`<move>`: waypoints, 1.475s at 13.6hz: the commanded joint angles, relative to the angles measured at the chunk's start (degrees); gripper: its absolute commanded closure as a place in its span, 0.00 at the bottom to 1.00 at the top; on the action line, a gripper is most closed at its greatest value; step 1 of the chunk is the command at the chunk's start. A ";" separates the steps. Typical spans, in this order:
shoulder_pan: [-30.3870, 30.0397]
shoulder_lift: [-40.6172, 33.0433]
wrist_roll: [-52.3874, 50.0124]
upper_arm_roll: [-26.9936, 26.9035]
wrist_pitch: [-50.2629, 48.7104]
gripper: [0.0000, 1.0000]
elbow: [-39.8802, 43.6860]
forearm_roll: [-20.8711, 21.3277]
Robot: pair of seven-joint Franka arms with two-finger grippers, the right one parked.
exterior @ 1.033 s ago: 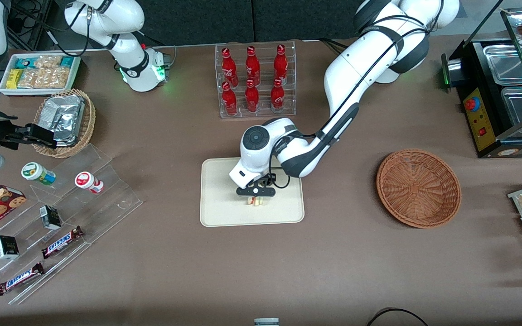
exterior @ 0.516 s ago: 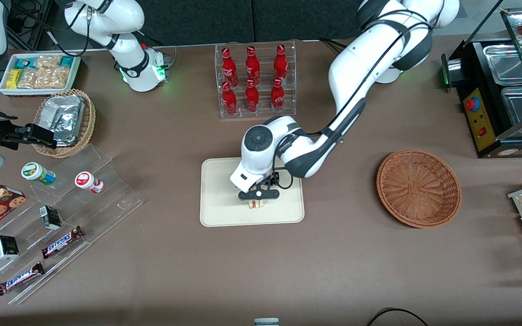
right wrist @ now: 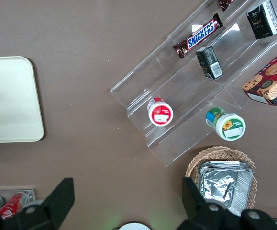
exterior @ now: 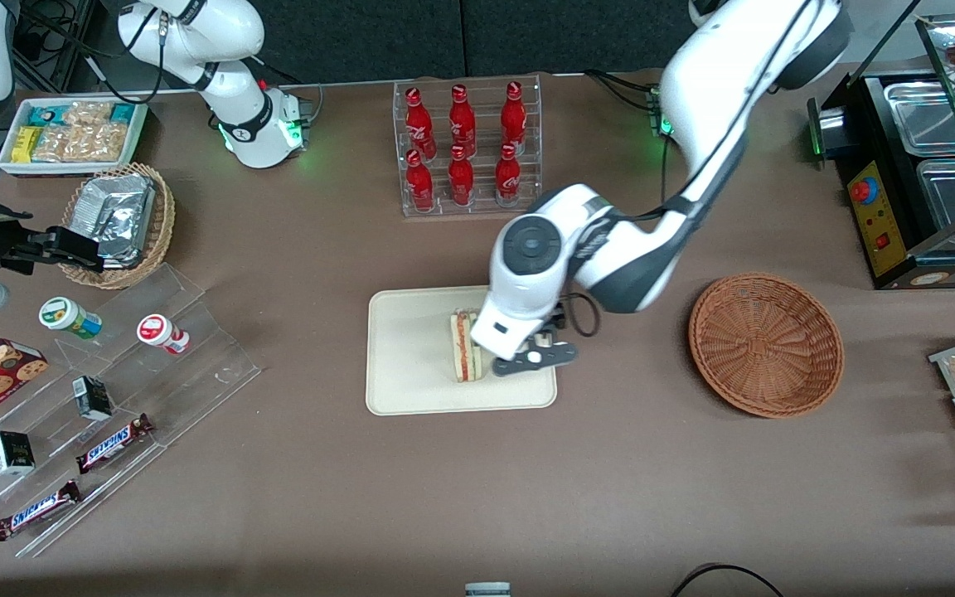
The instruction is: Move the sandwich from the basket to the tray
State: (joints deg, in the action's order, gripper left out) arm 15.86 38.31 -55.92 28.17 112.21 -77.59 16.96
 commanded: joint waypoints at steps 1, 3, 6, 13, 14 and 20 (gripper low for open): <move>-9.85 -9.55 7.29 3.02 0.11 0.00 -11.77 -3.67; -17.14 -14.47 14.66 4.43 0.29 0.00 -17.66 -6.57; -24.97 -20.71 23.03 4.78 -0.06 0.00 -24.52 -8.43; -42.64 -30.65 49.29 4.61 -8.40 0.00 -29.20 -13.42; -43.62 -32.40 50.64 4.35 -9.19 0.00 -29.29 -15.18; -45.83 -40.67 50.56 4.08 -14.55 0.00 -27.80 -15.55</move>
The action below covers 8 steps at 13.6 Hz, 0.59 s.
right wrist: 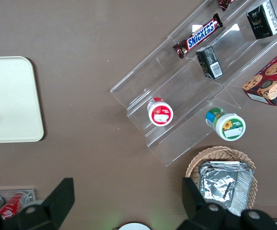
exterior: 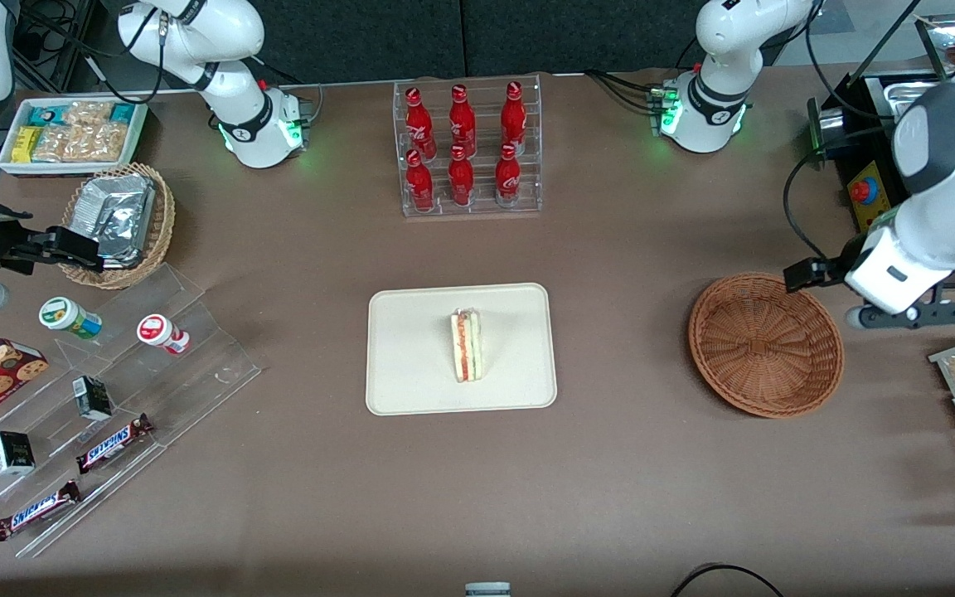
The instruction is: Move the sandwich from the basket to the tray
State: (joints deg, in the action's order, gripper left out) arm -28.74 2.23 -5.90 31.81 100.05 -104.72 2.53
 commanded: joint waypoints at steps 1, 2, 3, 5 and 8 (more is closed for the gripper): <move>-0.19 -5.82 0.71 -1.29 -4.67 0.00 0.21 -1.13; 3.22 -6.44 1.15 -5.23 -6.00 0.00 0.92 -1.13; 10.04 -6.53 1.15 -12.58 -6.97 0.00 2.06 -1.13; 19.91 -6.53 1.15 -22.36 -7.41 0.00 3.12 -1.13; 34.41 -6.62 0.71 -36.33 -7.50 0.00 4.35 -1.04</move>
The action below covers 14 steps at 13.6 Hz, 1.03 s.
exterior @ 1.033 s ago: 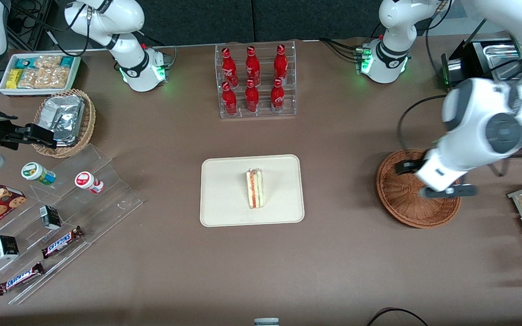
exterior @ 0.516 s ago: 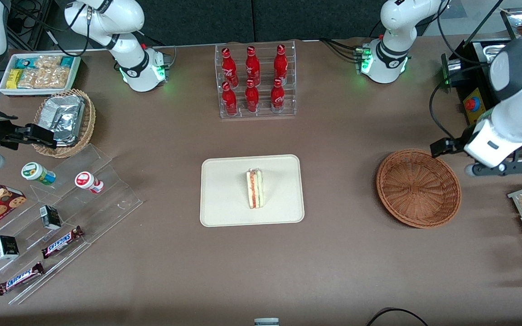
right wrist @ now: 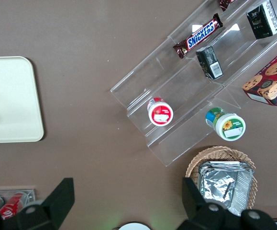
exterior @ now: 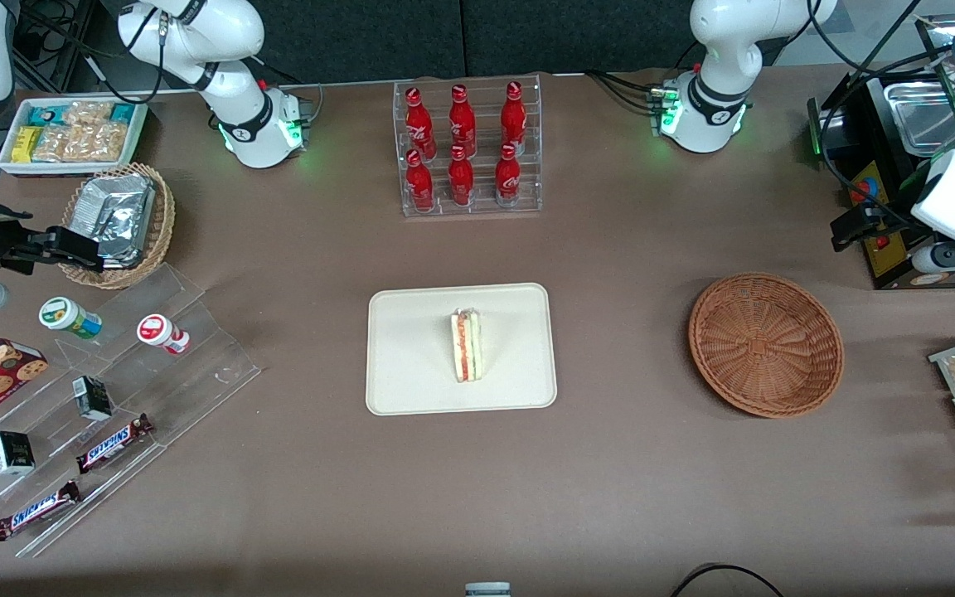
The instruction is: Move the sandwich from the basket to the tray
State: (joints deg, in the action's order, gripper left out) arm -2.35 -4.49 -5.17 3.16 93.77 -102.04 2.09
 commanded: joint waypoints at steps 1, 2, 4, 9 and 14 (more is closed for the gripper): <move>9.28 0.09 0.16 -8.95 -1.57 0.00 2.01 -0.59; 9.29 0.09 0.42 -8.87 -2.09 0.00 2.45 -0.51; 9.29 0.36 0.51 -8.96 -2.89 0.00 4.03 -0.59; 9.91 1.76 0.60 -8.70 -4.38 0.00 7.99 -0.60; 10.17 2.64 0.60 -8.08 -5.43 0.00 9.23 -0.68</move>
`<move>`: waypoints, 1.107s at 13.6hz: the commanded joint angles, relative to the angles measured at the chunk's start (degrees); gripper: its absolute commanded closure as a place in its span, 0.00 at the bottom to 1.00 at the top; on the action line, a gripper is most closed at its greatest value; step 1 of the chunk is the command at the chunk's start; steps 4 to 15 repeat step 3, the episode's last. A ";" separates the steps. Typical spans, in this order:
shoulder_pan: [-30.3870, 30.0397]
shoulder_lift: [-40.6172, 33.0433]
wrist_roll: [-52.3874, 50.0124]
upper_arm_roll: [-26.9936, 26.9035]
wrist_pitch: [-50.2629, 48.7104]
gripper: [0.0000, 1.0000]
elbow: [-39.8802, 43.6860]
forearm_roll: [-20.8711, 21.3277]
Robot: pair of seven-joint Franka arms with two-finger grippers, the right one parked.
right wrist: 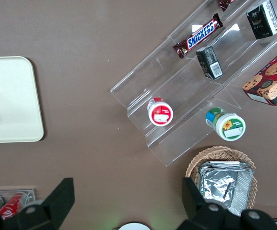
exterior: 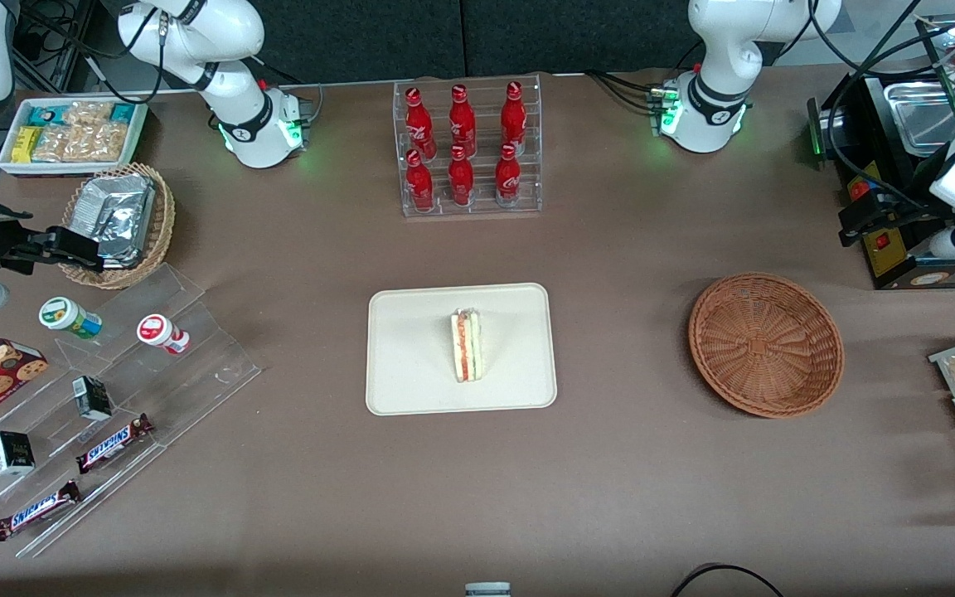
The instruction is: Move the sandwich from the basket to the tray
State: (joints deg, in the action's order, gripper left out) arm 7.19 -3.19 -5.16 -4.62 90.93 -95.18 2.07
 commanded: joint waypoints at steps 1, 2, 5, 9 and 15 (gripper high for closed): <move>0.64 1.34 0.59 0.40 -3.03 0.00 2.46 -0.49; 0.64 1.34 0.67 0.93 -3.04 0.00 2.81 -0.49; 0.46 1.34 0.67 0.93 -3.04 0.00 2.99 -0.49; 0.46 1.34 0.67 0.93 -3.04 0.00 2.99 -0.49; 0.46 1.34 0.67 0.93 -3.04 0.00 2.99 -0.49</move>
